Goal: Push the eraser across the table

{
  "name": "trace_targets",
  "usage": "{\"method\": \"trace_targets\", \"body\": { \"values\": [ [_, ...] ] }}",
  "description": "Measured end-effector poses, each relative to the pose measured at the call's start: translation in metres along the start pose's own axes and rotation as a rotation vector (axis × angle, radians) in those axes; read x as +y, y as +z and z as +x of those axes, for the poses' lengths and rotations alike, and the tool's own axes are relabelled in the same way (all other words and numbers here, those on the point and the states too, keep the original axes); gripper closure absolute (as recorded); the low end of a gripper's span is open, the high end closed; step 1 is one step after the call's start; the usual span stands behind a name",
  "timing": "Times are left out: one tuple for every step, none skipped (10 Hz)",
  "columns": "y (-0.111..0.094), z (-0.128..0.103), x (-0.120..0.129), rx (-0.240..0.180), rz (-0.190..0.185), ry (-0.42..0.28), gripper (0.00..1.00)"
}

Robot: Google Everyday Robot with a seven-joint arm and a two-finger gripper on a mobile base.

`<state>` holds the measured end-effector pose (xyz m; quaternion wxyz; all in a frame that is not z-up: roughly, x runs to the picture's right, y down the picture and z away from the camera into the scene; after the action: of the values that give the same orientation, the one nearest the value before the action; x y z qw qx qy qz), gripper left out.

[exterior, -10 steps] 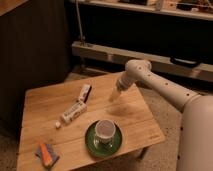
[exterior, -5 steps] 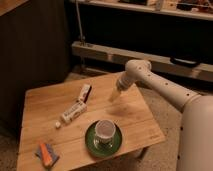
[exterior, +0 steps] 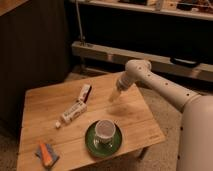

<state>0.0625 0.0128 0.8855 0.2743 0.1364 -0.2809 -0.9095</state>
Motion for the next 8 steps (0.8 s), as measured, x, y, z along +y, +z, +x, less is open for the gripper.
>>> {"method": "trace_targets", "body": {
  "values": [
    [-0.003, 0.007, 0.002, 0.026, -0.011, -0.029, 0.20],
    [-0.004, 0.015, 0.003, 0.044, -0.015, -0.051, 0.20],
    [-0.002, 0.034, 0.003, 0.076, -0.008, -0.091, 0.20],
    [0.003, 0.057, 0.003, 0.100, 0.005, -0.133, 0.21],
    [0.012, 0.083, 0.000, 0.113, 0.016, -0.176, 0.29],
    [0.021, 0.104, -0.004, 0.118, 0.022, -0.209, 0.38],
    [0.031, 0.123, -0.009, 0.117, 0.024, -0.235, 0.46],
    [0.047, 0.154, -0.015, 0.109, 0.014, -0.280, 0.60]
  ]
}}
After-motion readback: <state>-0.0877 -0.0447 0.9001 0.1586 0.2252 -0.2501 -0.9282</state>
